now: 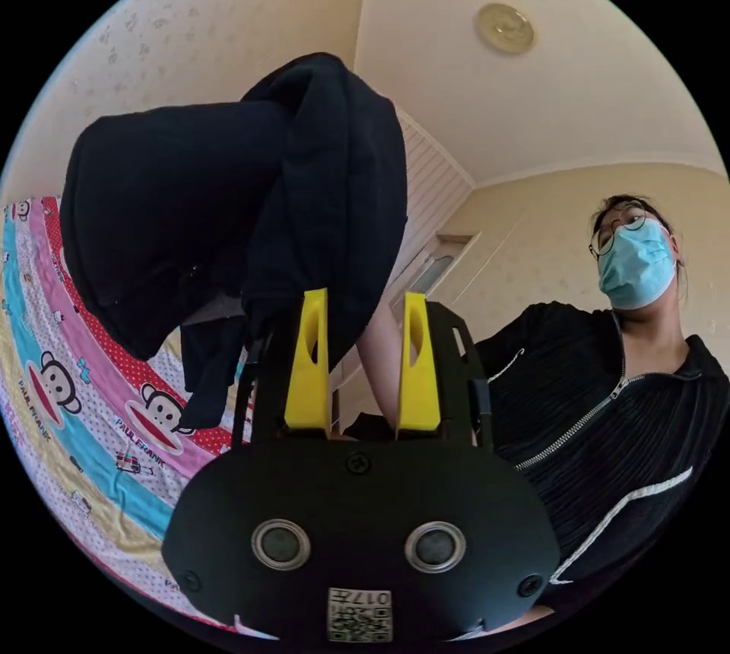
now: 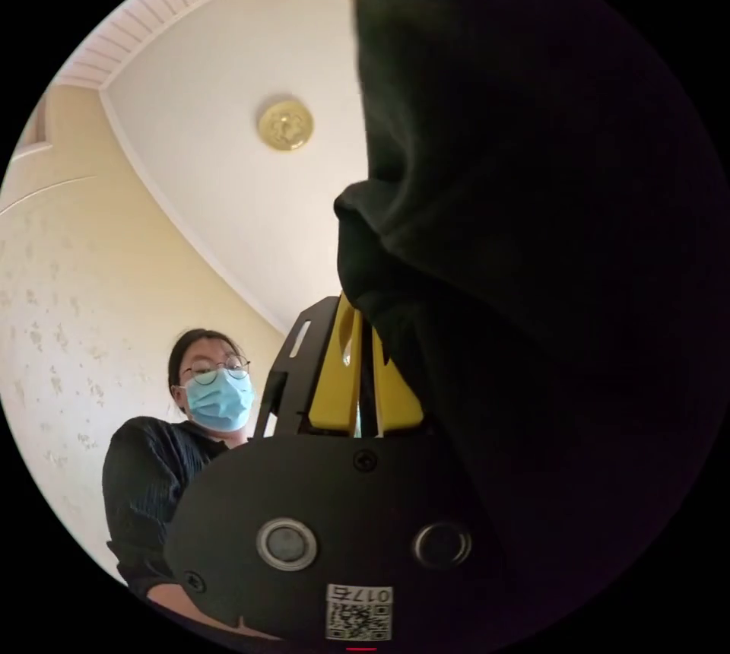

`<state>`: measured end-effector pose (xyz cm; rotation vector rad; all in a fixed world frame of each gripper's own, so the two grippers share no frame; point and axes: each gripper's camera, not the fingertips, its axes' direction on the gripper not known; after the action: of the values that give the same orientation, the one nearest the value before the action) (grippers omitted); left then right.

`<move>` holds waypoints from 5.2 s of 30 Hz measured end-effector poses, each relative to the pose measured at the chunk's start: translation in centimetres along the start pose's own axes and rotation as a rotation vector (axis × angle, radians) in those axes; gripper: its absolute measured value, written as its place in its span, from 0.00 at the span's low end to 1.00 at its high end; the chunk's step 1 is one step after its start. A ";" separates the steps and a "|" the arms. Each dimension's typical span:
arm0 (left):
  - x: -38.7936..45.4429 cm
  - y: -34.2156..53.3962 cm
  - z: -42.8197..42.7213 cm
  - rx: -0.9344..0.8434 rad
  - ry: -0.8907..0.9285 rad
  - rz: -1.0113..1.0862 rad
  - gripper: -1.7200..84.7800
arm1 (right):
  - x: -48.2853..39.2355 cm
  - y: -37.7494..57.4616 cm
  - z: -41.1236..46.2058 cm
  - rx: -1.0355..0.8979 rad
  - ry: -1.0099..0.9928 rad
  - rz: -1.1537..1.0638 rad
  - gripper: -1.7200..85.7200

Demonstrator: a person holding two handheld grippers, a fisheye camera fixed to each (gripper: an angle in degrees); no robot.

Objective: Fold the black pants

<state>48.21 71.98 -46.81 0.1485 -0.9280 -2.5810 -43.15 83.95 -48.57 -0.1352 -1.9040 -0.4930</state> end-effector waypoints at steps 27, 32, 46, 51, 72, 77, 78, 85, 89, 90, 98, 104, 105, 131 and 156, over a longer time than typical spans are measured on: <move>-4.0 -21.9 -6.2 0.389 0.348 -0.053 0.08 | -21.7 20.7 13.5 -0.635 1.190 -0.831 0.39; -0.9 -24.2 -4.0 0.261 0.285 0.016 0.08 | -19.0 27.7 18.9 -0.717 1.487 -0.968 0.30; 5.0 -14.9 -12.6 0.167 0.306 0.085 0.13 | -20.4 29.3 21.5 -0.741 1.661 -0.811 0.09; 17.0 -14.8 -14.4 0.119 -0.207 0.532 0.23 | -19.3 31.1 26.6 -0.902 1.665 -0.842 0.10; 25.3 -19.0 -10.2 -0.014 -0.575 0.562 0.05 | -34.2 37.5 17.5 -0.429 1.278 -1.134 0.10; 27.4 -19.0 -9.7 -0.002 -0.642 0.608 0.05 | -37.3 43.5 8.0 -0.023 1.332 -1.011 0.24; 27.8 -18.9 -9.9 0.004 -0.649 0.614 0.05 | -37.4 45.1 6.1 0.025 1.418 -0.972 0.28; 29.5 -18.4 -13.6 0.038 -0.559 0.579 0.05 | -34.5 47.6 0.0 0.003 1.423 -0.737 0.30; 30.7 -17.2 -16.6 0.085 -0.520 0.559 0.05 | -31.8 44.4 1.8 -0.082 1.240 -0.757 0.29; 31.2 -16.7 -17.7 0.100 -0.512 0.561 0.06 | -31.3 43.4 2.8 -0.104 1.164 -0.774 0.26; 34.8 -11.9 -29.3 0.251 -0.630 0.559 0.06 | -34.5 36.2 17.1 -0.527 1.091 -1.073 0.06; 40.3 -11.0 -35.7 0.343 -0.690 0.667 0.07 | -38.7 30.9 31.0 -0.744 1.070 -1.306 0.06; 41.9 -11.0 -36.7 0.371 -0.683 0.706 0.07 | -39.9 30.2 33.2 -0.743 1.042 -1.343 0.06; 19.9 -26.1 -38.5 0.453 -1.127 0.441 0.15 | -11.4 1.1 36.6 -0.787 1.476 -0.848 0.11; 10.7 16.2 -49.9 0.182 -1.574 -0.124 0.01 | -27.9 19.4 4.7 -0.872 1.448 -0.232 0.02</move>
<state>55.04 26.86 -74.93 -2.0223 -1.5447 -2.3259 -30.31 107.25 -70.21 -0.0732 -0.2161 -1.1438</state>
